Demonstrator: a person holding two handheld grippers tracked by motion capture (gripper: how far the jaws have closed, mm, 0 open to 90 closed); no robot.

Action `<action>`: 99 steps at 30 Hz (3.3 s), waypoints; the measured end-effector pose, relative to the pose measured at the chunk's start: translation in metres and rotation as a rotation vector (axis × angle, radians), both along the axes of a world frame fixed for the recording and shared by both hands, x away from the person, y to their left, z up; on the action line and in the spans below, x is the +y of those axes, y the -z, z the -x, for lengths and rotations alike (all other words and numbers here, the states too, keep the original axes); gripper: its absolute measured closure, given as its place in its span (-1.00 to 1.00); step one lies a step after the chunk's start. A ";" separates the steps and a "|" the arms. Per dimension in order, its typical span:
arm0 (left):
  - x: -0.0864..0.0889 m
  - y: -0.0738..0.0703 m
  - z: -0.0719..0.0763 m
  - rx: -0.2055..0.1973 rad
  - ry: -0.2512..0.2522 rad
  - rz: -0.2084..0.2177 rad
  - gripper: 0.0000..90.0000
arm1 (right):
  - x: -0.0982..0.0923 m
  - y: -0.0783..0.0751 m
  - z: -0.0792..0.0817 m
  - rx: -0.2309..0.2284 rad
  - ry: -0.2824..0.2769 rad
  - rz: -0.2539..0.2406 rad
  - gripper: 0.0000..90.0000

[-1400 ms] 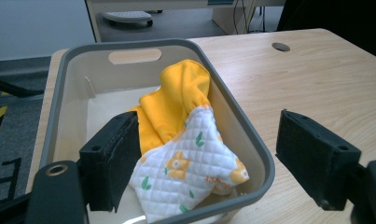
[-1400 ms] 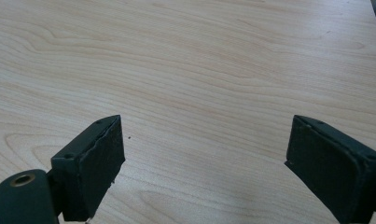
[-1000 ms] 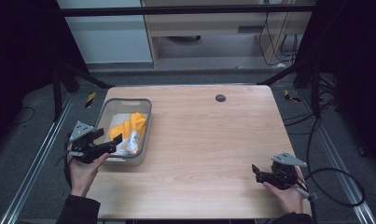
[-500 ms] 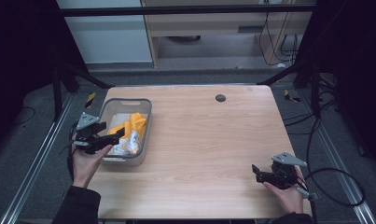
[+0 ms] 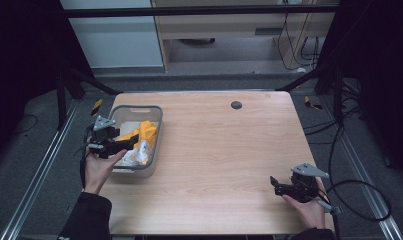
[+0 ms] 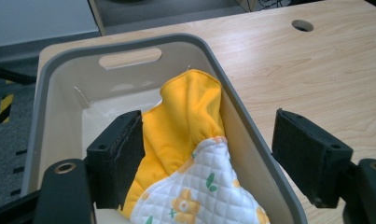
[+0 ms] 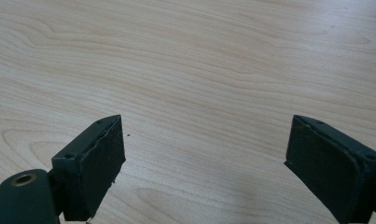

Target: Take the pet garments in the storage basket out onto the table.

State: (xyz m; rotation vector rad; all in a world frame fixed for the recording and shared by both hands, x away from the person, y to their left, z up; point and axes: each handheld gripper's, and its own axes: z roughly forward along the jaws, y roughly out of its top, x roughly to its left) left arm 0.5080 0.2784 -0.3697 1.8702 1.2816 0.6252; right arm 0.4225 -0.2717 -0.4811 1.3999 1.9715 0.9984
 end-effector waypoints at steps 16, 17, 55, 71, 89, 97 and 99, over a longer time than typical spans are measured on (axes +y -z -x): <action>-0.011 0.012 -0.018 0.084 0.005 -0.051 -0.38 | 0.000 0.001 -0.001 0.009 -0.008 0.008 -0.74; -0.011 0.013 -0.019 0.094 0.005 -0.054 -0.37 | 0.000 0.001 -0.001 0.010 -0.008 0.007 -0.74; -0.025 0.039 -0.036 0.303 0.043 -0.113 -0.04 | 0.002 0.003 -0.003 0.031 -0.030 0.021 -0.75; -0.029 0.051 -0.040 0.362 0.037 -0.135 0.34 | 0.002 0.004 -0.004 0.038 -0.036 0.029 -0.75; -0.026 0.045 -0.041 0.367 0.024 -0.171 0.81 | 0.002 0.004 -0.004 0.043 -0.038 0.030 -0.75; -0.015 0.027 -0.036 0.312 0.007 -0.146 0.84 | 0.002 0.004 -0.004 0.041 -0.038 0.032 -0.75; -0.013 0.023 -0.035 0.307 0.006 -0.143 0.84 | 0.002 0.004 -0.004 0.040 -0.038 0.033 -0.75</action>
